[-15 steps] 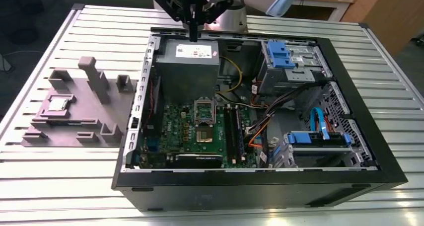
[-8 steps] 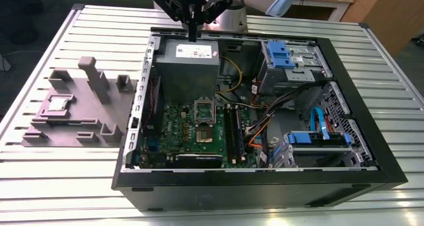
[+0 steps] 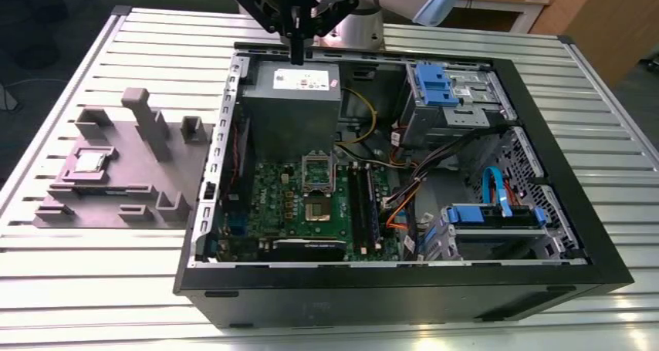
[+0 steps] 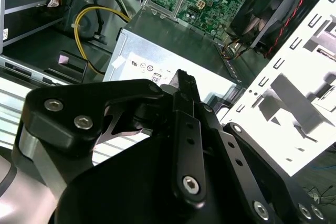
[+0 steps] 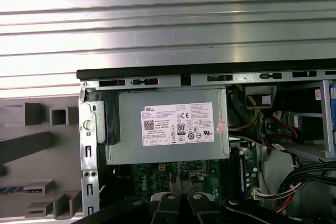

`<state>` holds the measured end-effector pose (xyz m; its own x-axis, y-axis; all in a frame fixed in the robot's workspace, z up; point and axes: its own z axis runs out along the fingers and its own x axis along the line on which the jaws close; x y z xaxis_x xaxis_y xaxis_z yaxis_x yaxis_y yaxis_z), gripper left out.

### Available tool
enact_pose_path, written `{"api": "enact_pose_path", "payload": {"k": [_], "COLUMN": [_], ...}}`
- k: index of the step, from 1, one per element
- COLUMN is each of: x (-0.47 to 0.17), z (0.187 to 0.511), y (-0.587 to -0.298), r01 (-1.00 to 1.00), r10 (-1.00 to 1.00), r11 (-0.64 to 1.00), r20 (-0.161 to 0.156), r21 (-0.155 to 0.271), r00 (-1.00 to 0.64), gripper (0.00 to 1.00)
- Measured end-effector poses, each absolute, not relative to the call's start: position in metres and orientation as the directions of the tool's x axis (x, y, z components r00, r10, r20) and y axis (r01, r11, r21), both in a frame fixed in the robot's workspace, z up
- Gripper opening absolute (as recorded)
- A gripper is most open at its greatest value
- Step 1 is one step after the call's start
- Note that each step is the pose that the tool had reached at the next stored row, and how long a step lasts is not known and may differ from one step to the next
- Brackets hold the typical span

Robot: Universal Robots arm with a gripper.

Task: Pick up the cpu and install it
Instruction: 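Reach for the cpu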

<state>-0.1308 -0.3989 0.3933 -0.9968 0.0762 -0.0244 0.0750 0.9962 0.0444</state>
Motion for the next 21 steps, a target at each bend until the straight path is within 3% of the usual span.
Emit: {"api": "enact_pose_path", "payload": {"k": [21], "x": [-0.1362], "z": [0.3932], "y": [-0.3989], "r01": [0.075], "r10": [0.076], "r11": [0.996], "r20": [-0.024], "r21": [0.044], "r00": [-0.997], "gripper": [0.11]}}
